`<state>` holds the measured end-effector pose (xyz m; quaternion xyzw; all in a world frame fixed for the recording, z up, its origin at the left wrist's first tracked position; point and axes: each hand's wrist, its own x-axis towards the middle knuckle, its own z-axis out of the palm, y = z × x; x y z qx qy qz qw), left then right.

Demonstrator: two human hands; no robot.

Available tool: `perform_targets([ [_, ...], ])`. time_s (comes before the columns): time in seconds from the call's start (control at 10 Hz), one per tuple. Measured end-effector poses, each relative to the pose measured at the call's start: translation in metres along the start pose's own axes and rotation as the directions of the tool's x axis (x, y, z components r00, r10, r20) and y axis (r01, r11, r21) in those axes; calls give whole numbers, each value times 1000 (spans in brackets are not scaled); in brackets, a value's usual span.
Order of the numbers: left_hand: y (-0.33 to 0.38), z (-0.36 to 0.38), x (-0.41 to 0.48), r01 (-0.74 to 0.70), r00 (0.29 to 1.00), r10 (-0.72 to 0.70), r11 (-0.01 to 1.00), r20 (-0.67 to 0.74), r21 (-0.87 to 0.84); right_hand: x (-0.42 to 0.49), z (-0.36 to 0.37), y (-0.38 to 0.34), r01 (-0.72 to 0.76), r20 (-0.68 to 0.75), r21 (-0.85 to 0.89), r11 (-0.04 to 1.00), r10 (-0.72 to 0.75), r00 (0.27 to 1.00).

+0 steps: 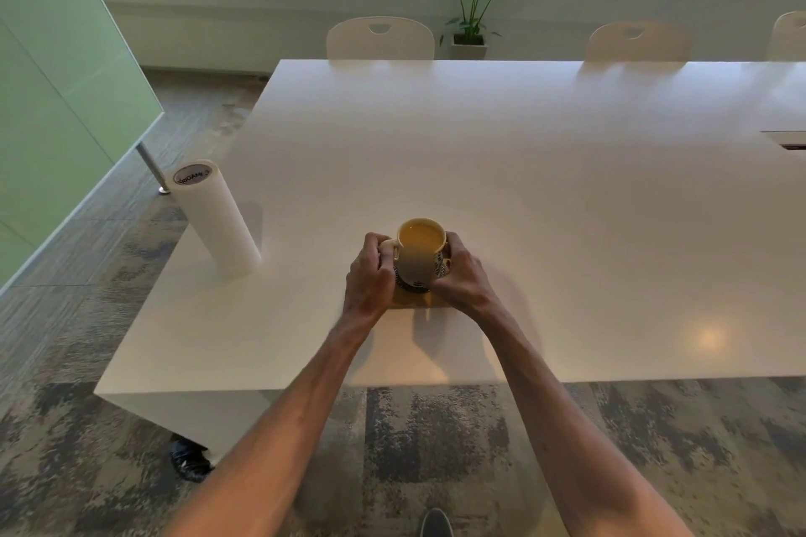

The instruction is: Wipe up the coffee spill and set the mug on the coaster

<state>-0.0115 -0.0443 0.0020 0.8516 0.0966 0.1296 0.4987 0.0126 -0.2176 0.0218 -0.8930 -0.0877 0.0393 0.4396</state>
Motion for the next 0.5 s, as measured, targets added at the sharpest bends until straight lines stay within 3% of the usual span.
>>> perform_targets([
  [0.1,0,-3,1,-111,993,116,986,-29,122,-1,-4,-1,-5,22,-17,1000,5,1000],
  [0.2,-2,-6,7,-146,988,155,953,-13,266,2,-9,2,10,-8,-161,987,-11,1000],
  [0.5,3,-24,32,-197,980,161,838,114,510,14,-18,17,113,-59,-592,798,-183,981],
])
